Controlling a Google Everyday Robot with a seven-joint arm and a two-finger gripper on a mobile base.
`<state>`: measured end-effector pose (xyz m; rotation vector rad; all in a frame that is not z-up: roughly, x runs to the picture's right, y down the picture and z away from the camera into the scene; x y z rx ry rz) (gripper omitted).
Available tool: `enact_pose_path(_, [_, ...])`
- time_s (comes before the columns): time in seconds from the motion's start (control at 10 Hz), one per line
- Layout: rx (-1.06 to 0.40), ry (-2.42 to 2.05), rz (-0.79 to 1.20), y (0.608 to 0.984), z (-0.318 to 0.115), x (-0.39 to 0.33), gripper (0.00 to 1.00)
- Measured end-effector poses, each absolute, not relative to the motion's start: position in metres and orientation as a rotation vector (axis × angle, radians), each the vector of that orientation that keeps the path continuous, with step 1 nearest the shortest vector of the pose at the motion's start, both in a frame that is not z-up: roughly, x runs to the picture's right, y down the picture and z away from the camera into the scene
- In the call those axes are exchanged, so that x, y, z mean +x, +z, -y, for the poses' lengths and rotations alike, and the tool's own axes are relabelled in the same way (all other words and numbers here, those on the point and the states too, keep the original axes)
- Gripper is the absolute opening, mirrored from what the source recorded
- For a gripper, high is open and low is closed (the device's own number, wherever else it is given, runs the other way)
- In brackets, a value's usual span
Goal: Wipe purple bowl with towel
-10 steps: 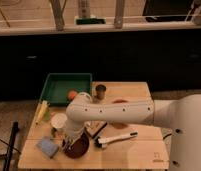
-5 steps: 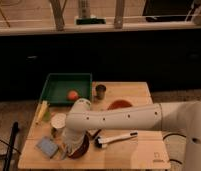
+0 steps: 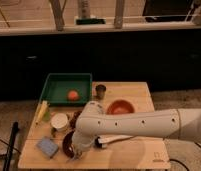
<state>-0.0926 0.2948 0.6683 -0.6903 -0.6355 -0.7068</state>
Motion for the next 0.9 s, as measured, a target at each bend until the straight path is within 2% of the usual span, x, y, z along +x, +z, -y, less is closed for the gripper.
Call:
enact_pose_path(0.5, [-0.704, -0.781, 0.676, 0.705, -0.276, -0.122, 0.00])
enact_pose_path(0.9, [-0.715, -0.872, 0.783, 0.702, -0.284, -0.164, 0.00])
